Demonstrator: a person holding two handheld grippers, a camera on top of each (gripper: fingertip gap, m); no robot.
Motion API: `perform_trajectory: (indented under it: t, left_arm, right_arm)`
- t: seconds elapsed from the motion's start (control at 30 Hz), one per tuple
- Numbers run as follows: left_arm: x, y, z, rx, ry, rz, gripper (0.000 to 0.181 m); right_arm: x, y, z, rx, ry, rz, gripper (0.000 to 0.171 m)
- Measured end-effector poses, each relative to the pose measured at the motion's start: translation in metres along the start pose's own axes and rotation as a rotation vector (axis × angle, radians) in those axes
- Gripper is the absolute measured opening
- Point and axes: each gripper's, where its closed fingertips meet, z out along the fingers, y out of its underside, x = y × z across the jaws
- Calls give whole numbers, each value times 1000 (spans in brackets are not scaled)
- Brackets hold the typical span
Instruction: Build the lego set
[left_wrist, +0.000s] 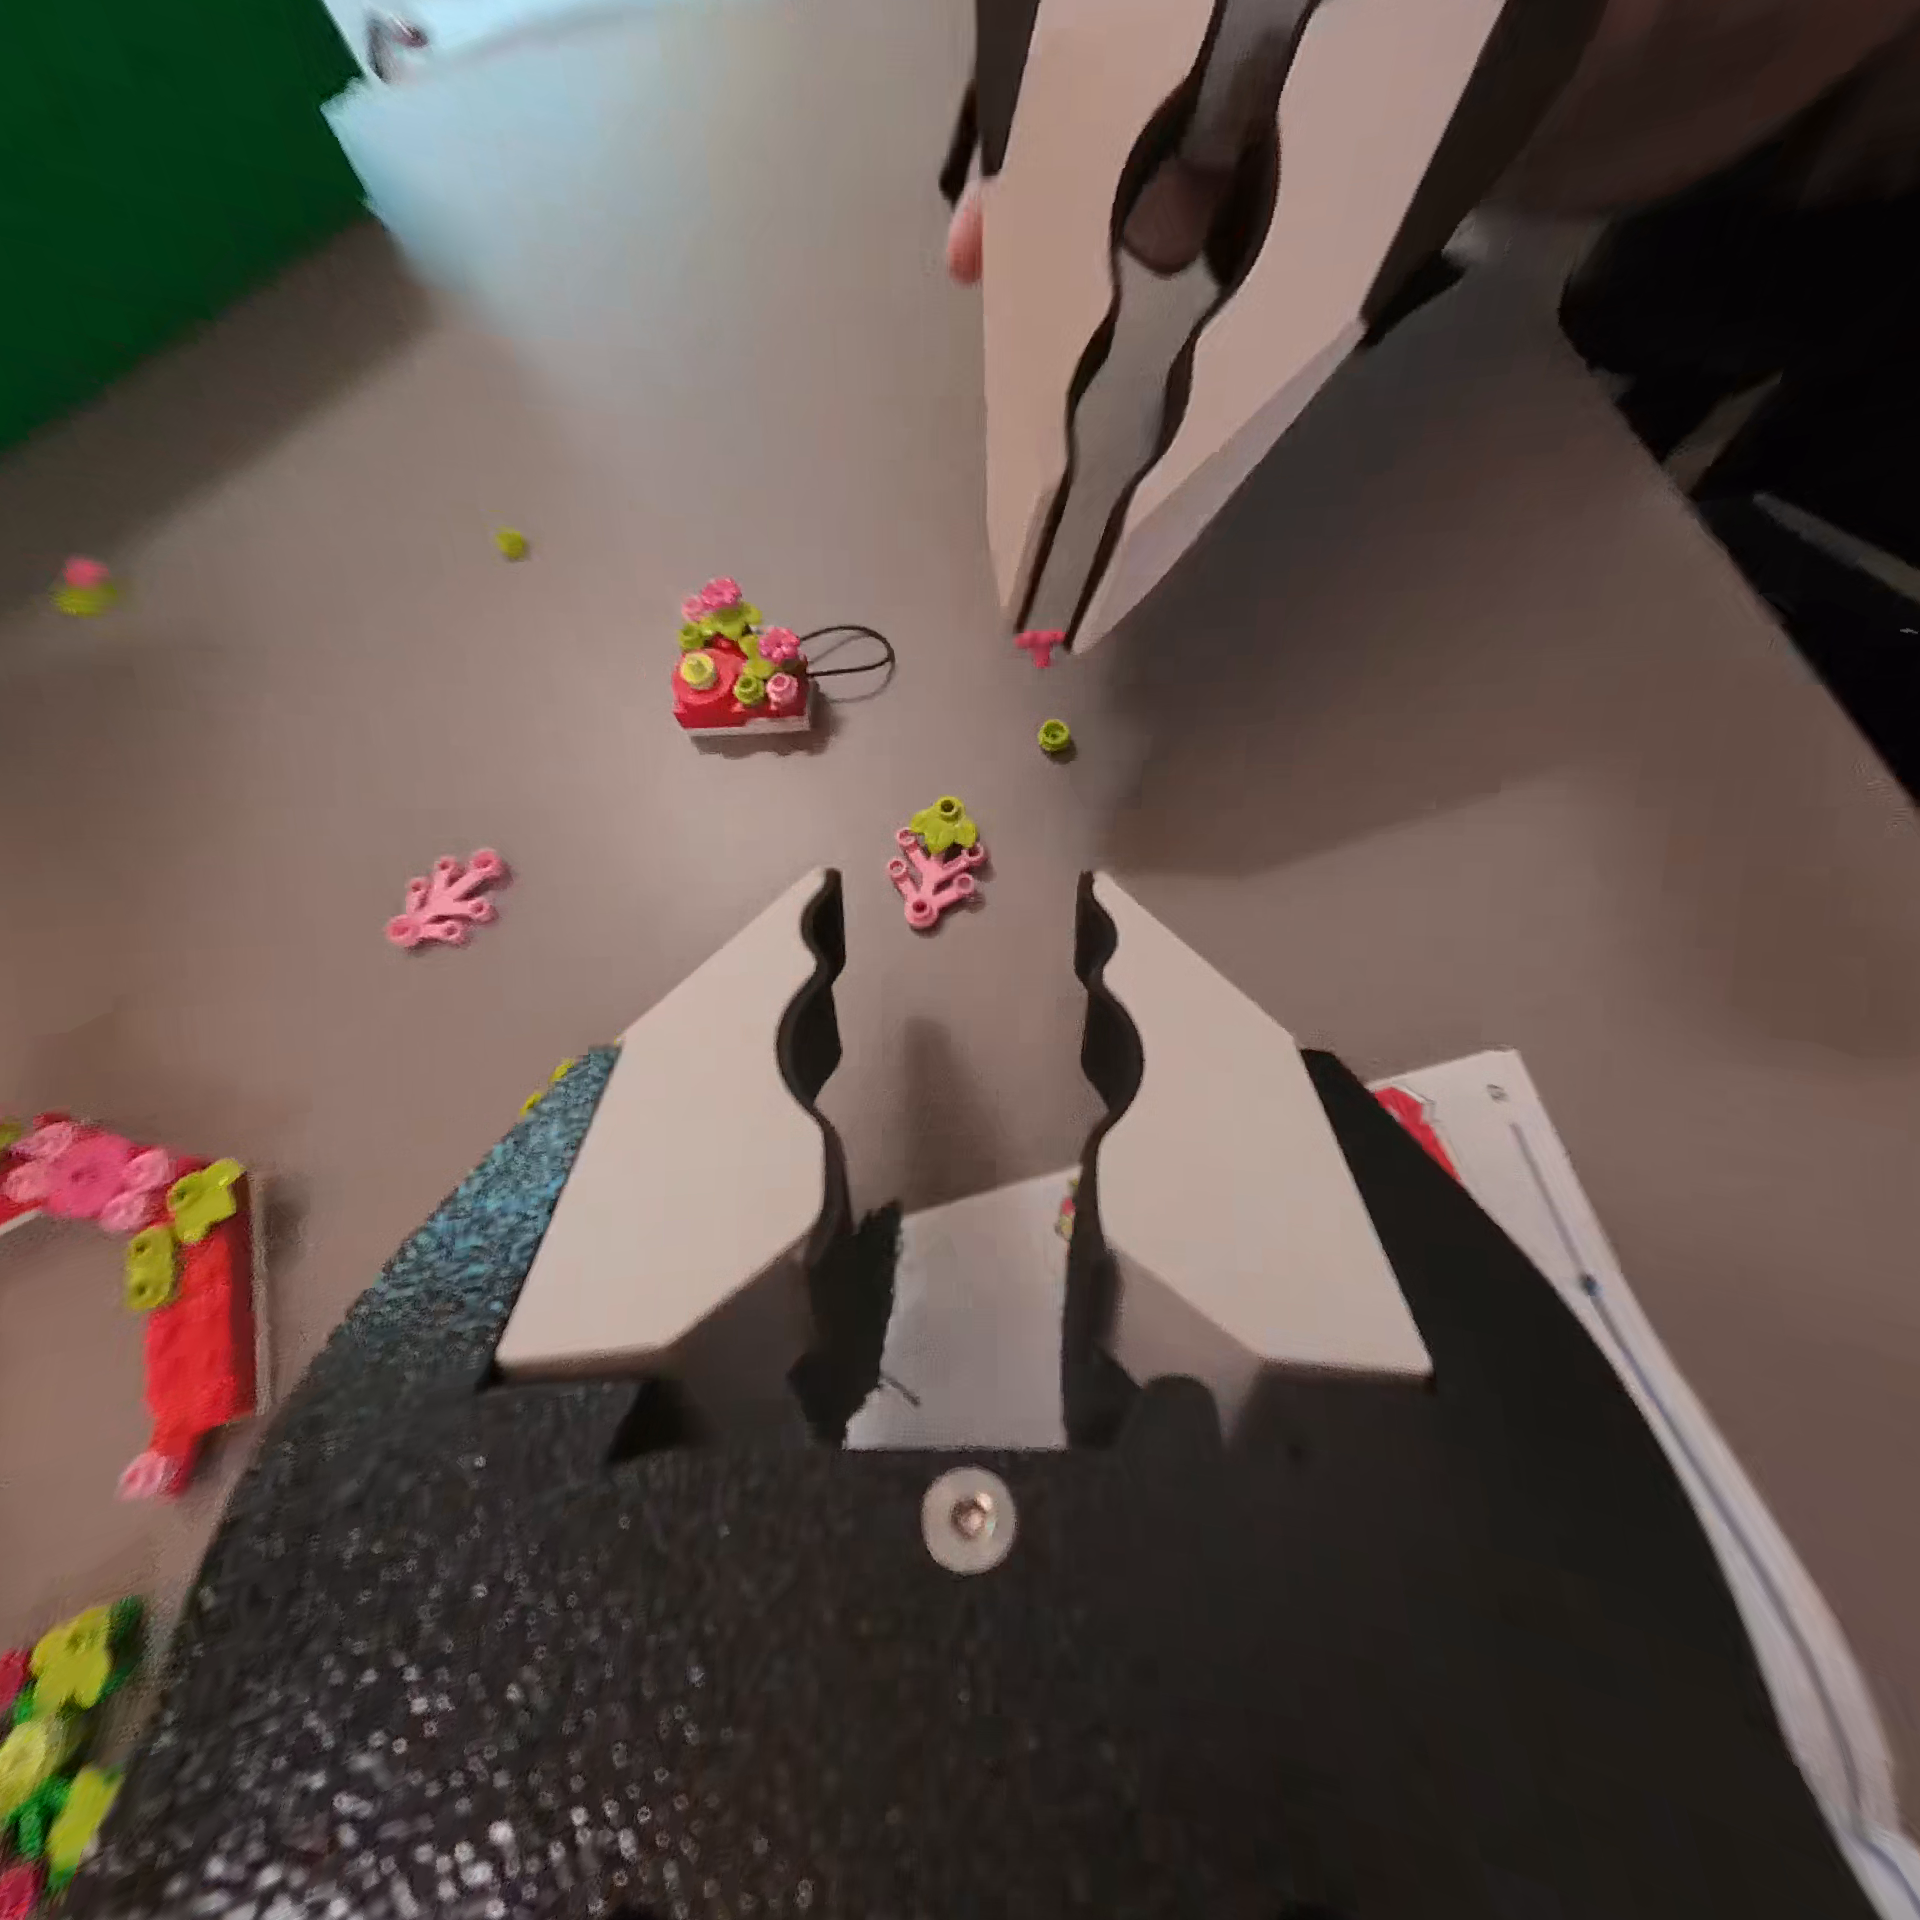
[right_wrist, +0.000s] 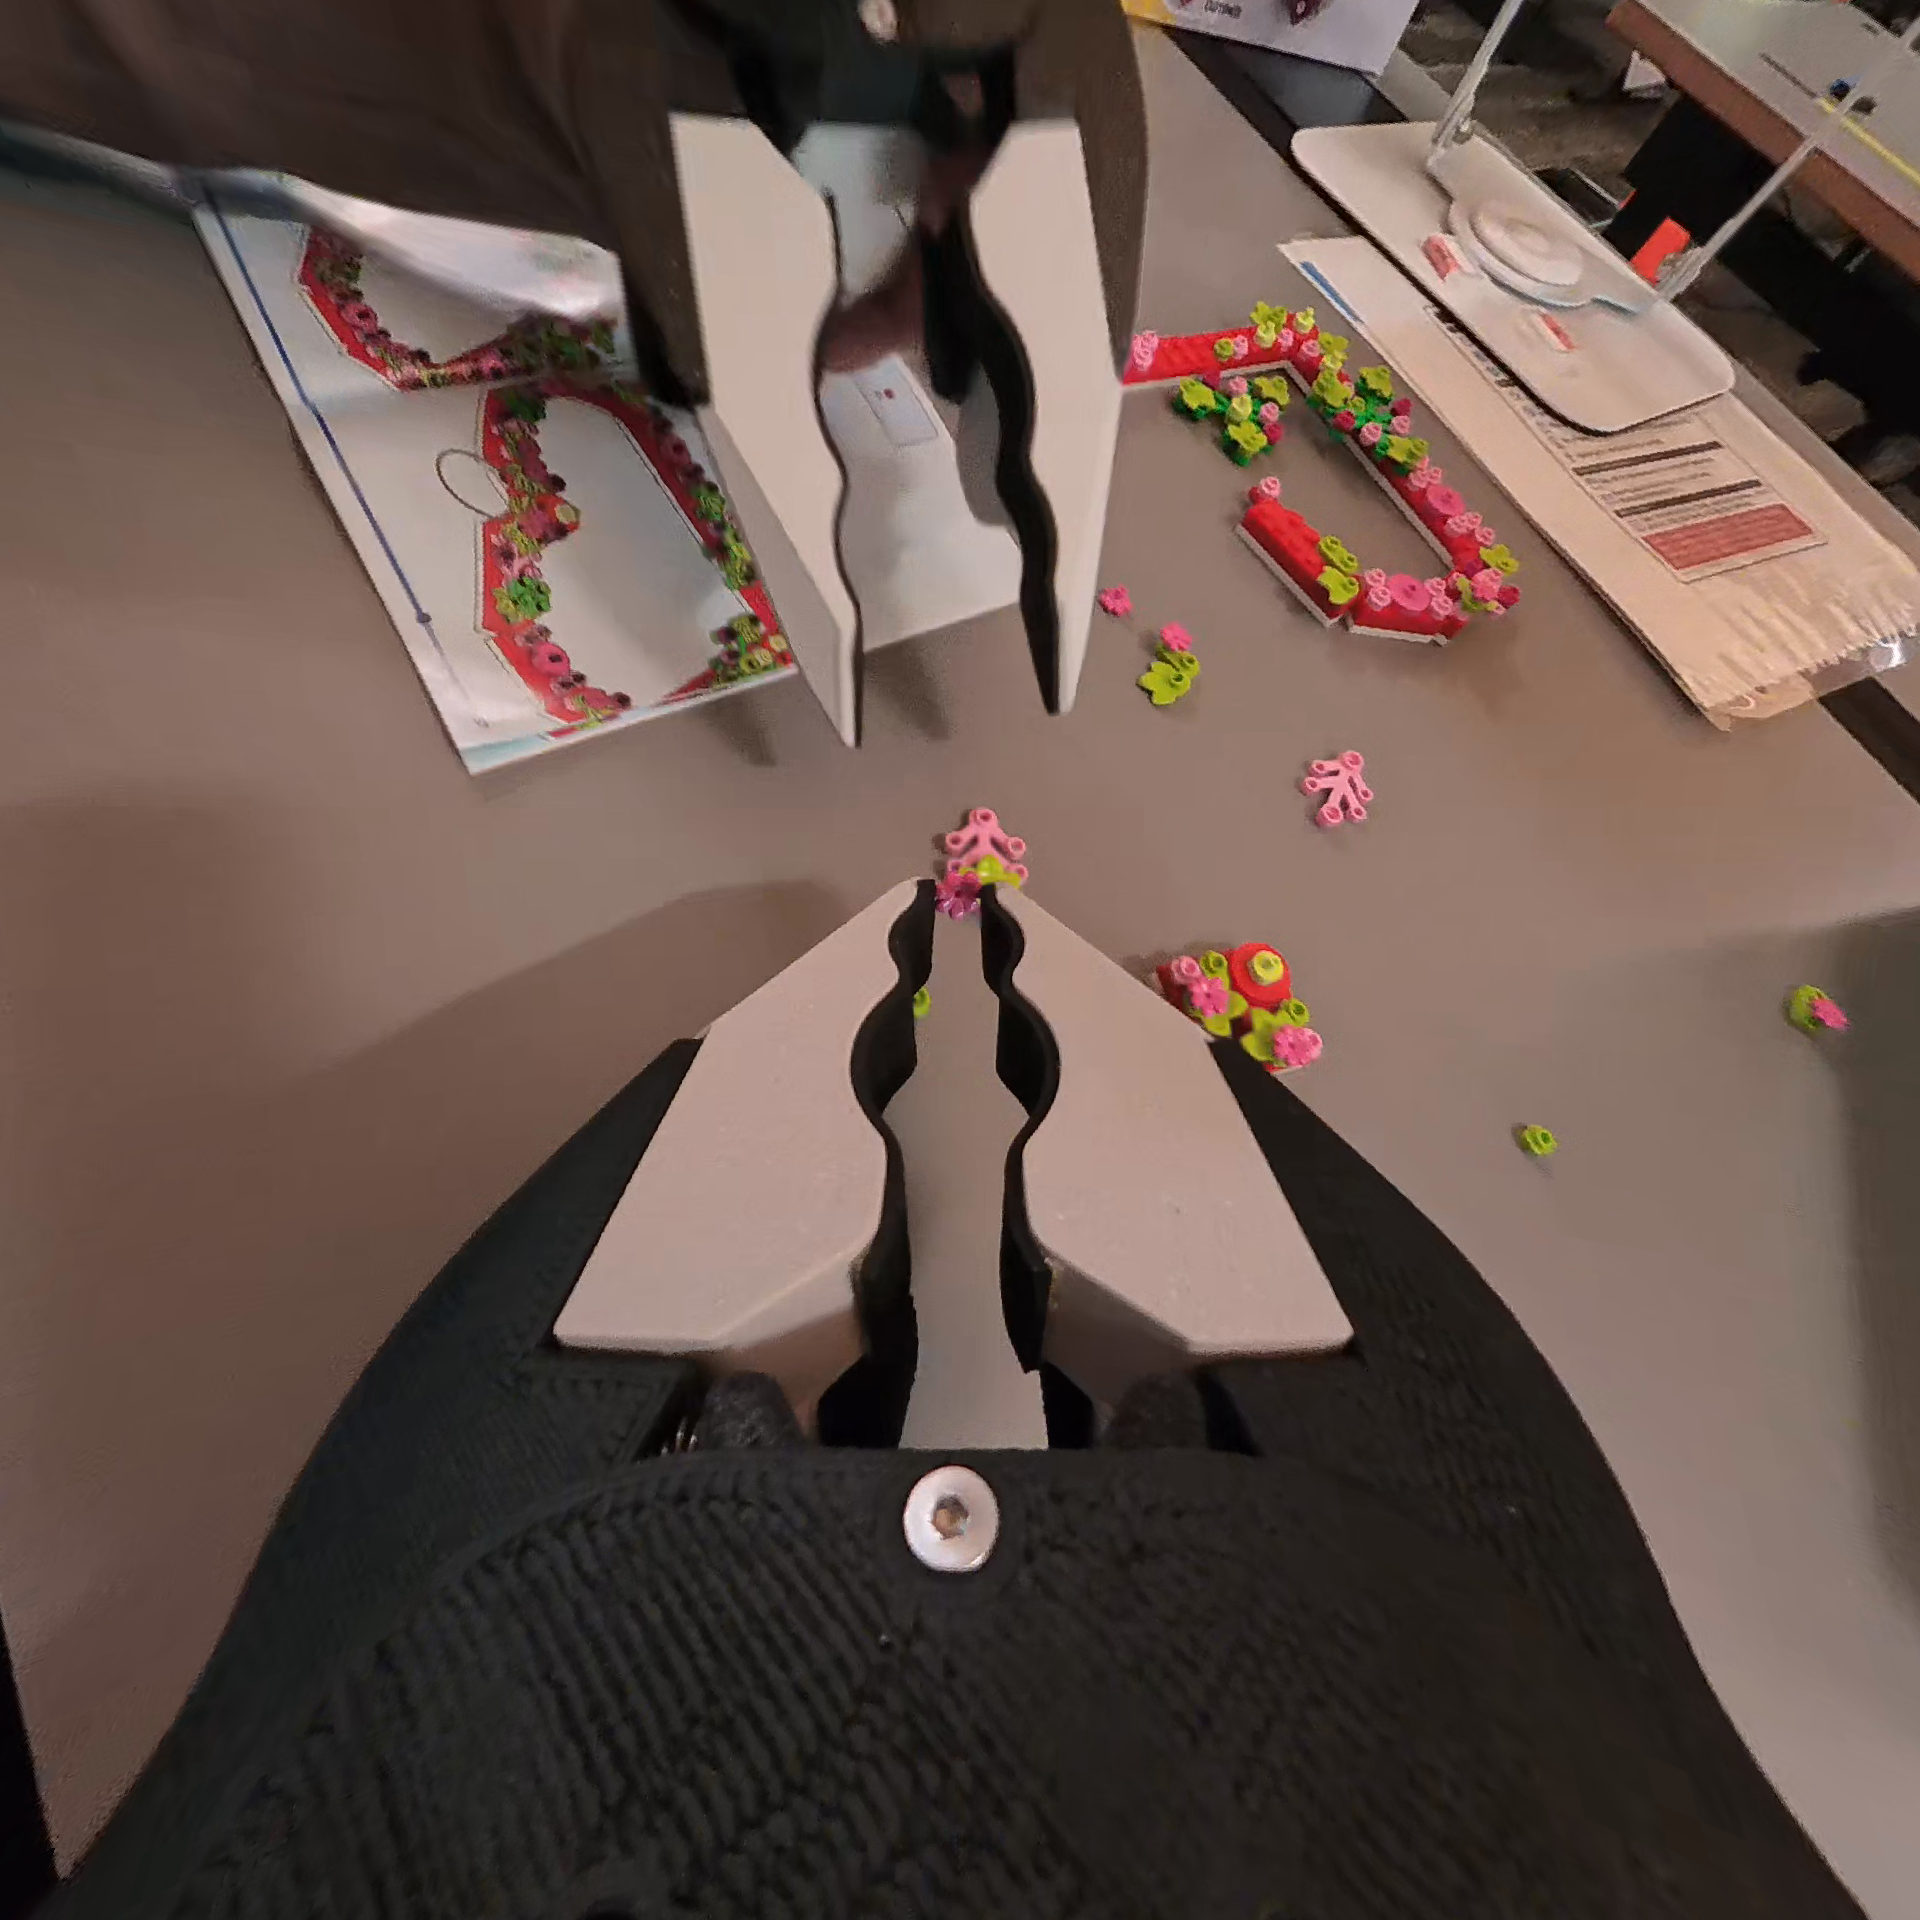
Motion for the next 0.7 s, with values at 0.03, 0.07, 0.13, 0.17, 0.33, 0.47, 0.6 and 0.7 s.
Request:
perform_trajectory:
  t: [0.03, 0.07, 0.13, 0.17, 0.33, 0.47, 0.6, 0.7]
  left_arm:
    - [-2, 4, 7, -24, 15, 9, 42]
    - [-4, 8, 12, -47, 25, 24, 40]
    - [-9, 13, 20, -63, 33, 73, 33]
    - [-9, 12, 22, -52, 50, 97, 33]
    - [-9, 14, 29, -62, 151, 58, 34]
    - [-11, 16, 27, -89, 160, 30, 30]
    - [-6, 16, 26, -78, 171, 54, 21]
    - [-4, 15, 27, -70, 164, 76, 19]
  right_arm:
    - [1, 2, -2, 2, 0, -10, 0]
    - [3, 3, -3, 8, 5, -19, 0]
    - [4, 5, -4, 14, -7, -28, 0]
    - [5, 6, -4, 16, -14, -32, 0]
    - [9, 8, 1, 17, -42, -54, 0]
    - [12, 12, 5, 16, -28, -95, 0]
    - [14, 14, 8, 14, 32, -177, 0]
    - [12, 14, 10, 10, 71, -256, 0]
